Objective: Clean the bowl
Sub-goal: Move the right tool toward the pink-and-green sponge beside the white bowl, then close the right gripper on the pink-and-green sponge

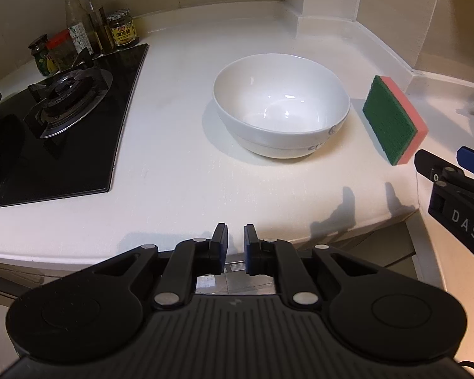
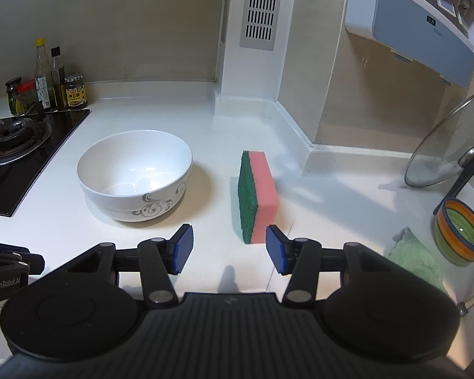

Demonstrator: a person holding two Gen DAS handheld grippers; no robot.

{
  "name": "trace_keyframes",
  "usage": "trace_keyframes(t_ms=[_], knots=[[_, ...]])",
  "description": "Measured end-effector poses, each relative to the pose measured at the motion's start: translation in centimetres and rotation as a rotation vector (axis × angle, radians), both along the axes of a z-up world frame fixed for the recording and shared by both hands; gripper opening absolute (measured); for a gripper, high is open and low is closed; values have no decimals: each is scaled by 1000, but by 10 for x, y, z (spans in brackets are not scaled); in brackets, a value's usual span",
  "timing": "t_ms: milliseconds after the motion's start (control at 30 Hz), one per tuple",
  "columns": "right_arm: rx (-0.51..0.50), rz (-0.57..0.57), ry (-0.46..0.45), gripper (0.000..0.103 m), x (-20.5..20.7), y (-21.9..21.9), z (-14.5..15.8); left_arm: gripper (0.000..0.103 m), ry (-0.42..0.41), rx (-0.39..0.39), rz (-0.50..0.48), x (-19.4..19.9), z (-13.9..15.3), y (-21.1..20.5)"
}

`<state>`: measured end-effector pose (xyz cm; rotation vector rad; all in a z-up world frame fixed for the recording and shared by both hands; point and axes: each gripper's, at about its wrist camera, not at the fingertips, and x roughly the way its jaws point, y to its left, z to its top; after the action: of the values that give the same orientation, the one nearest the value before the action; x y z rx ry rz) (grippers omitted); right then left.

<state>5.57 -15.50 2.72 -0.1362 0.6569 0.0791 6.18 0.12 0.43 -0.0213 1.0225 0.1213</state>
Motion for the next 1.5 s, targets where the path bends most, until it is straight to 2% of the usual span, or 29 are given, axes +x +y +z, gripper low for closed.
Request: trace_keyframes(t_ms=[533,1500], knots=[[13,40,-20,46,39,-7,-2,11,12,1,47,36,-1,5],[10,0,64,44,98,-29,-34,11,11,-4,112,68,2,12]])
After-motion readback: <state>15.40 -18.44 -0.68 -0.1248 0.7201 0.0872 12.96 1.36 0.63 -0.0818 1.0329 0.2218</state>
